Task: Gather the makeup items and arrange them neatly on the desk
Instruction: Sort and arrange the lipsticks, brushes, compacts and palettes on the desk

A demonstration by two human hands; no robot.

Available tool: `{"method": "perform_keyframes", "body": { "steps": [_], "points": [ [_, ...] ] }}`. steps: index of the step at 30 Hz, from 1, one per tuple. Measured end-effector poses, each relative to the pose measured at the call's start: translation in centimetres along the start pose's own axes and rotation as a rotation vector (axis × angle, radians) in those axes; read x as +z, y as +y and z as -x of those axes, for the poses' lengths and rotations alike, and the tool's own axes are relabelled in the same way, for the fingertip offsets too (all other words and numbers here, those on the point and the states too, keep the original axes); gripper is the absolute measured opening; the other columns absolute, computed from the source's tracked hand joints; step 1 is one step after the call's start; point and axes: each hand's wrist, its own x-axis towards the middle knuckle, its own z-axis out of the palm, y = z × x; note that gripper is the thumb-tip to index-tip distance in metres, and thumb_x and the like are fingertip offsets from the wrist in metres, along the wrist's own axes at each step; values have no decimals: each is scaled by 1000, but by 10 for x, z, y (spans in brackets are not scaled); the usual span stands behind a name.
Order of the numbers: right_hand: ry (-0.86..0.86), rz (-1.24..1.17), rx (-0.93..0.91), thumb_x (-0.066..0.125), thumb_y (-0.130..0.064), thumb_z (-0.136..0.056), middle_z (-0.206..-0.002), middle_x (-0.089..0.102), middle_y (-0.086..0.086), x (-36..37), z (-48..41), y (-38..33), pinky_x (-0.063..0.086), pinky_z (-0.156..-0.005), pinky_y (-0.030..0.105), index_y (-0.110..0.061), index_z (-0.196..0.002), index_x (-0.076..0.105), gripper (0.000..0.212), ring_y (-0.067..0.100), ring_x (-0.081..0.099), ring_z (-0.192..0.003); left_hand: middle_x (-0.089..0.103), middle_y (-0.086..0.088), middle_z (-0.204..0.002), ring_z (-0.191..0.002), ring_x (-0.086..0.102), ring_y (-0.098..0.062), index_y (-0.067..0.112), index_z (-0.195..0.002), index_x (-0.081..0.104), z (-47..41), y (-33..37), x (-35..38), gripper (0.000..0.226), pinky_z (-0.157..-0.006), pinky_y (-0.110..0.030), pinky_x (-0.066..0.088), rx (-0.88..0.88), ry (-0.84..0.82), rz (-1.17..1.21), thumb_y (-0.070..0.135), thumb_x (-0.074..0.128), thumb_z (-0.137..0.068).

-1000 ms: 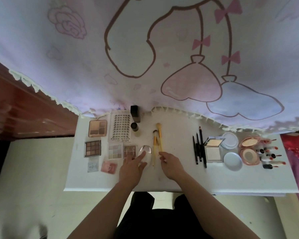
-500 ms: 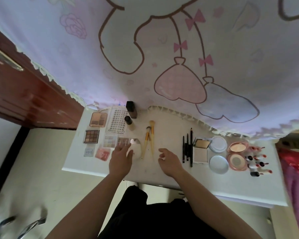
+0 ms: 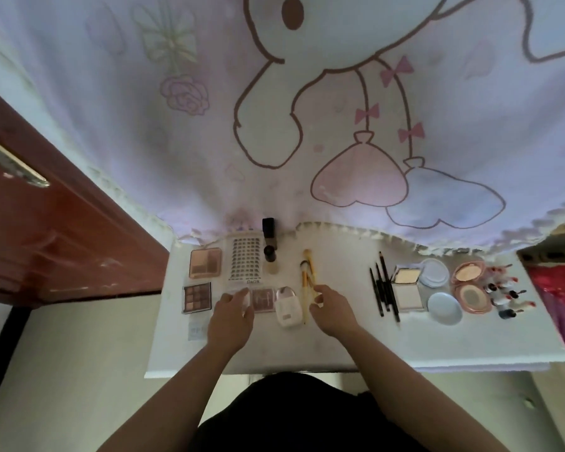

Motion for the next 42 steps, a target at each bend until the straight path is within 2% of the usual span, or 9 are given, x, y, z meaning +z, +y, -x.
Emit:
{"method": "perform_keyframes", "body": {
  "steps": [12,20,25,29,31,34,37,40,42],
  "points": [
    [258,46,248,48,-30,-99,-131,54,6,30,-7,-2,43,-100,36,-18,-137,50,40,24,54,-120,47,-6,-141,-125,45,-30,21,-140,49,-37,-21,19,48,-105,-39,39,233,-219,-38,19,52,-92],
    [204,75,256,42,-32,-100,-124,55,6,27,-37,0,45,-90,36,-17,-126,55,33,25,58,-112,28,3,-158,-133,31,-29,26,-146,40,-41,-11,32,52,-105,-44,39,205,-276,-273,23,45,-95],
    [125,75,312,45,-38,-99,-117,56,2,30,-46,4,46,-85,35,-19,-115,59,28,23,59,-106,26,3,-160,-133,31,-31,25,-148,40,-43,-8,32,54,-106,-44,39,191,-277,-282,20,47,-94],
    [138,-91,312,51,-38,-99,-112,62,0,27,-44,9,49,-88,35,-20,-111,61,24,19,60,-102,34,1,-156,-132,36,-29,23,-144,47,-46,-10,35,52,-108,-39,36,197,-254,-276,25,43,-91],
    [162,-186,277,52,-35,-99,-107,65,-3,22,-38,10,50,-87,34,-19,-111,62,22,17,60,-99,48,-1,-146,-126,44,-29,21,-133,58,-49,-6,35,45,-104,-39,39,186,-172,-207,27,43,-91],
    [186,-276,208,54,-33,-100,-99,65,-9,14,-23,14,49,-86,29,-20,-109,63,18,13,61,-96,64,-2,-112,-105,57,-27,17,-107,71,-54,12,33,41,-91,-37,44,220,-42,-4,39,39,-93],
    [227,-360,169,57,-35,-98,-94,67,-11,9,-7,22,53,-84,30,-27,-101,63,10,10,64,-89,65,-1,-111,-100,62,-18,19,-122,63,-57,56,24,37,-92,-35,48,64,-186,290,42,53,-95],
    [211,-416,132,61,-35,-96,-87,68,-9,4,10,29,55,-80,29,-30,-94,64,7,9,65,-82,64,3,-111,-98,62,-14,22,-138,51,-68,100,22,57,-93,-39,51,-128,-409,614,55,56,-92],
    [197,-414,138,63,-36,-95,-85,69,-7,1,20,36,55,-77,28,-30,-93,66,6,9,65,-79,66,2,-93,-84,60,-14,10,-124,62,-77,119,28,50,-76,-31,51,-172,-482,774,49,61,-92]
  ]
}}
